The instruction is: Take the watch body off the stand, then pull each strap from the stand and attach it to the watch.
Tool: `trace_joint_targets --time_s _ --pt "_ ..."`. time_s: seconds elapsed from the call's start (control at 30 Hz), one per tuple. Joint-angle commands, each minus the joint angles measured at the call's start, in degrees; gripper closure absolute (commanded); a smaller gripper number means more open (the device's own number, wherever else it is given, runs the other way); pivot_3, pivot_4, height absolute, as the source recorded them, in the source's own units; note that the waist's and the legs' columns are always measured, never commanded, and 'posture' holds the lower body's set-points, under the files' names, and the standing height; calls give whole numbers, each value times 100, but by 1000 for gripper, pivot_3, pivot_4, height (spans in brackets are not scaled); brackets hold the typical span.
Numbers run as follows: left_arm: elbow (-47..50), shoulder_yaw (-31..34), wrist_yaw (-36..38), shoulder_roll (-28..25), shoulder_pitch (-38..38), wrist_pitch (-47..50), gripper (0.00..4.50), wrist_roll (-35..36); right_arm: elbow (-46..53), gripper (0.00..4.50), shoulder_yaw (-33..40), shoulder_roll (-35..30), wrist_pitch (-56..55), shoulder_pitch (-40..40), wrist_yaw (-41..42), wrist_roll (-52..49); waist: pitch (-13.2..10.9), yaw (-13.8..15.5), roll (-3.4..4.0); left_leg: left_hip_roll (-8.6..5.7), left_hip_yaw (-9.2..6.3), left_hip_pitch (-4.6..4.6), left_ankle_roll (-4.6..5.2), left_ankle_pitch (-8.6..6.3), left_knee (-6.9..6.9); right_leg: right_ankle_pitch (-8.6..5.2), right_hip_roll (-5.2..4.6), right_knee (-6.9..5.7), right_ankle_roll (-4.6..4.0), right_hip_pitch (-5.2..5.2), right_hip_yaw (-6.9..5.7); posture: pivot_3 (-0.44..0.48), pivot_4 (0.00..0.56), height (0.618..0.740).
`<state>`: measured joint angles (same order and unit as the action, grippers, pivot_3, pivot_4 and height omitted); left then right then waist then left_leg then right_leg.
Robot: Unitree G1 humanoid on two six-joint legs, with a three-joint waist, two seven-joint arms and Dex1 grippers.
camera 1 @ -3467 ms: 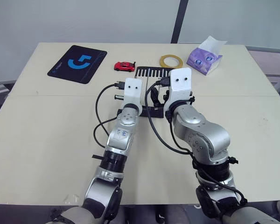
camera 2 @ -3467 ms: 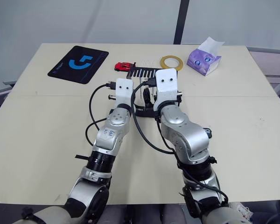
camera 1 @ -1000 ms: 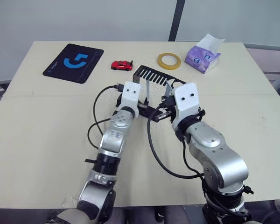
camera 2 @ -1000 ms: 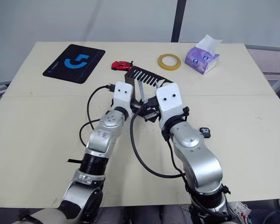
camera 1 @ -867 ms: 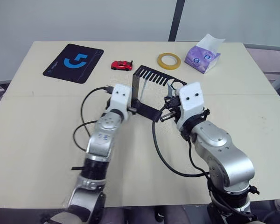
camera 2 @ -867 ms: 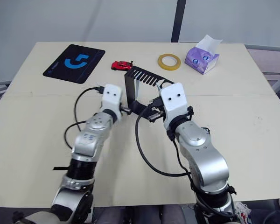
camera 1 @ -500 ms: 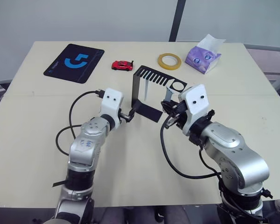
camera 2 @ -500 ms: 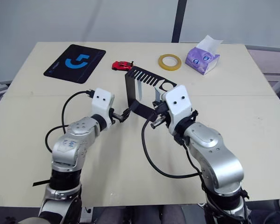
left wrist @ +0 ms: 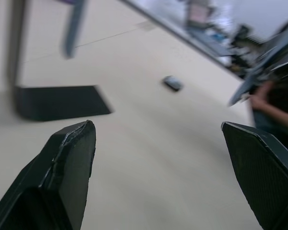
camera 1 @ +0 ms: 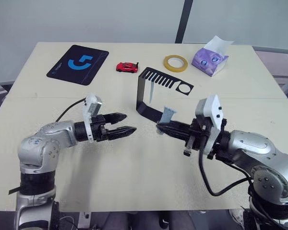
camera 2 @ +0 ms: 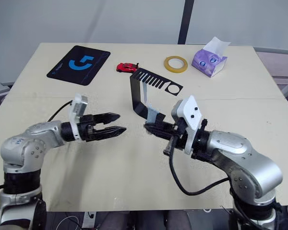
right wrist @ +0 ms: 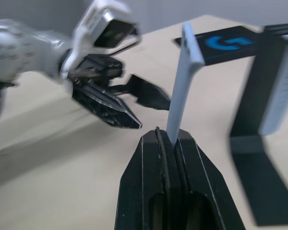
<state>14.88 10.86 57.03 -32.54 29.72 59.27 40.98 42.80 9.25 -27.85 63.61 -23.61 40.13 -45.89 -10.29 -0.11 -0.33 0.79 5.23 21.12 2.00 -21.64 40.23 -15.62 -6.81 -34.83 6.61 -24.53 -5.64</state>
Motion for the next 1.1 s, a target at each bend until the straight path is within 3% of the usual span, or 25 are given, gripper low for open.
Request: trace_joint_targets --time_s 0.03,0.2,0.3,0.5,1.07,1.1 --pt "31 -93 306 40 227 -3 54 543 -279 4500 118 -134 75 -44 229 -706 0 -2 0 -1 1 0 2 1 1 0 -1 -1 0 1 1 0 150 738" --pt "14 -136 194 384 374 3 54 1020 -673 4500 18 -215 12 -150 273 -1197 0 -5 0 -1 3 -3 2 1 1 0 1 -3 0 2 3 0 150 738" --pt "77 -280 146 498 394 -19 817 1129 -879 4500 -104 -232 -76 -320 236 -1212 0 -8 0 0 3 -3 2 1 1 0 3 -3 0 1 4 0 150 738" --pt "176 -490 -434 926 429 50 817 1293 -983 4500 -309 -240 -242 -415 188 -1222 0 22 0 -3 -2 2 2 1 7 1 1 -4 1 2 4 0 150 738" --pt "390 -584 -1226 1292 390 146 817 1940 -1024 4500 -526 -398 -480 -456 144 -1247 0 11 0 -3 -1 1 2 2 10 2 1 -7 3 2 5 0 150 738" --pt "390 -595 -1229 1287 384 134 1332 1954 -1024 4500 -525 -401 -480 -456 141 -1257 0 10 0 -3 -1 1 2 2 11 2 1 -6 3 2 5 0 150 738"
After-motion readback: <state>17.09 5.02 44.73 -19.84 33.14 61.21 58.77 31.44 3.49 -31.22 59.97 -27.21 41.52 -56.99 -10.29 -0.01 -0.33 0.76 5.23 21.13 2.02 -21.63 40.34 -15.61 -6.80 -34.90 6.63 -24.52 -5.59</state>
